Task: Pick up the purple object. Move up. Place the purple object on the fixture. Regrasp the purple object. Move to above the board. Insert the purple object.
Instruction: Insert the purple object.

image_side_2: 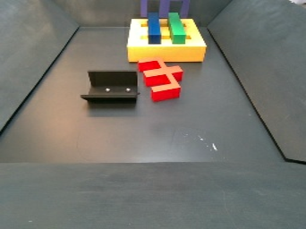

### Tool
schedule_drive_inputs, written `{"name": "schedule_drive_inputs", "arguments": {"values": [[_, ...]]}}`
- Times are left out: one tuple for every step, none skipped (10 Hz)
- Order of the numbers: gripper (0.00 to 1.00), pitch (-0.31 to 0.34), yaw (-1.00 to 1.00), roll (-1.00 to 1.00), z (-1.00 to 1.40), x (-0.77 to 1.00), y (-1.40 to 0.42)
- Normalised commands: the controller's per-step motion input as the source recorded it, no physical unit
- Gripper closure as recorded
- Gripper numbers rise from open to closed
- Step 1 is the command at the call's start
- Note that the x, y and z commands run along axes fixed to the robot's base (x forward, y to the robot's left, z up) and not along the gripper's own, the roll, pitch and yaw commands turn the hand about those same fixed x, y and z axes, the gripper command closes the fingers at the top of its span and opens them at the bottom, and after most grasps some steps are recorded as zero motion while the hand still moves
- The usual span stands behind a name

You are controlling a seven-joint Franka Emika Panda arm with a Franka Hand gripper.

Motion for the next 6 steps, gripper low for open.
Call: {"name": "schedule_drive_inputs", "arguments": {"values": [[1.0, -0.047, 0.0, 0.03, -0.23, 0.0, 0.0], [1.0, -0.043, -0.01, 0.01, -0.23, 0.0, 0.0], [1.0, -0.011, -0.02, 0.02, -0.11, 0.0, 0.0], [1.0, 0.0, 0.0, 0.04, 0.0, 0.0, 0.0], [1.0, 0.0, 0.0, 0.1, -0.17, 0.09, 0.0], [1.0, 0.004, -0.06, 0.15, -0.11, 0.19, 0.0]]}}
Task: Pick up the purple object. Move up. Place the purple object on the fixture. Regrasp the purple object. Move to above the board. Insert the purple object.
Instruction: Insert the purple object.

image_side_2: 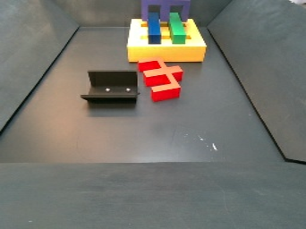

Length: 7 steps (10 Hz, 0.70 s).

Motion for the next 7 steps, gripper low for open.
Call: {"name": "schedule_drive_inputs", "arguments": {"values": [[1.0, 0.011, -0.03, 0.19, -0.07, 0.16, 0.0], [1.0, 0.0, 0.0, 0.14, -0.11, 0.14, 0.0], [1.0, -0.021, 0.0, 0.07, -0.23, 0.15, -0.06], [1.0, -0.076, 0.03, 0.07, -0.31, 0.0, 0.0], [1.0, -0.104, 0.19, 0.03, -0.31, 0.0, 0.0], [1.0, -0.064, 0.1, 0.02, -0.3, 0.0, 0.0], [1.0, -0.063, 0.0, 0.0, -0.23, -0.02, -0.01]]}}
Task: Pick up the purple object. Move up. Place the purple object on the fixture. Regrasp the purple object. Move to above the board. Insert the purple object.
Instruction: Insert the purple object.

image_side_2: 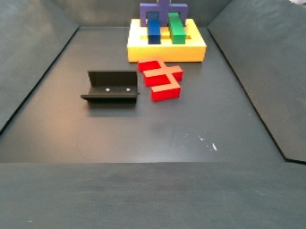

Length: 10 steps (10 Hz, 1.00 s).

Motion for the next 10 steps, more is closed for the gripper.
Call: {"name": "schedule_drive_inputs", "arguments": {"values": [[1.0, -0.06, 0.0, 0.0, -0.23, -0.06, 0.0], [1.0, -0.043, -0.06, 0.03, -0.2, -0.17, 0.06], [1.0, -0.014, -0.04, 0.08, -0.05, -0.23, 0.07], [1.0, 0.0, -0.01, 0.22, -0.03, -0.23, 0.07], [1.0, -0.01, -0.07, 0.13, -0.17, -0.12, 0.0], [1.0, -0.061, -0.07, -0.01, -0.44, 0.0, 0.0], [1.0, -0.124, -0.04, 0.0, -0.7, 0.0, -0.02], [1.0, -0.213, -0.04, 0.0, -0.84, 0.0, -0.01], [1.0, -0.219, -0.05, 0.0, -0.82, 0.0, 0.0], [1.0, -0.171, -0.01, 0.02, -0.62, -0.03, 0.0]]}}
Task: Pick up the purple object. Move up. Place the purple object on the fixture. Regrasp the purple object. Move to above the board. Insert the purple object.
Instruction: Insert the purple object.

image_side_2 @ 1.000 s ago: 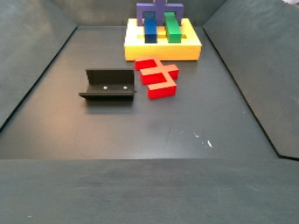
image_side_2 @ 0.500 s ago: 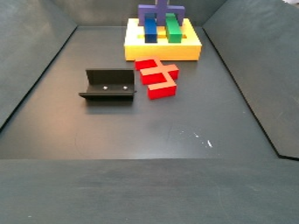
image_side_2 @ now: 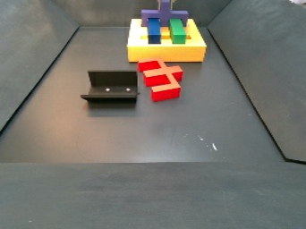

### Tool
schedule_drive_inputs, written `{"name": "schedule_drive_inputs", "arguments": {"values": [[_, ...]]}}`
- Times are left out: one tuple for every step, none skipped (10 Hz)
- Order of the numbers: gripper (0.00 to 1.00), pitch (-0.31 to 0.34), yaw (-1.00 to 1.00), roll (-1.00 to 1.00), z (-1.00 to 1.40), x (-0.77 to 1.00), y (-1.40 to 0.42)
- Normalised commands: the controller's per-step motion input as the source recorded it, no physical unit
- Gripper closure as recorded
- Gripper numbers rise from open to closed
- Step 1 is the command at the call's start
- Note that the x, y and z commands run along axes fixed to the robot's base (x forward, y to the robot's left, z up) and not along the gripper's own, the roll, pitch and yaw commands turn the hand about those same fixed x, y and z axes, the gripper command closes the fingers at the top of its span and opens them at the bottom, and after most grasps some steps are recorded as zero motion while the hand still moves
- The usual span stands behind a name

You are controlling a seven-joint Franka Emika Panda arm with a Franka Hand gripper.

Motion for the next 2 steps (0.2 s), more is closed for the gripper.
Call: {"name": "schedule_drive_inputs", "arguments": {"values": [[1.0, 0.0, -0.01, 0.0, -0.13, 0.0, 0.0], [1.0, 0.0, 0.0, 0.0, 0.0, 0.0, 0.0]]}}
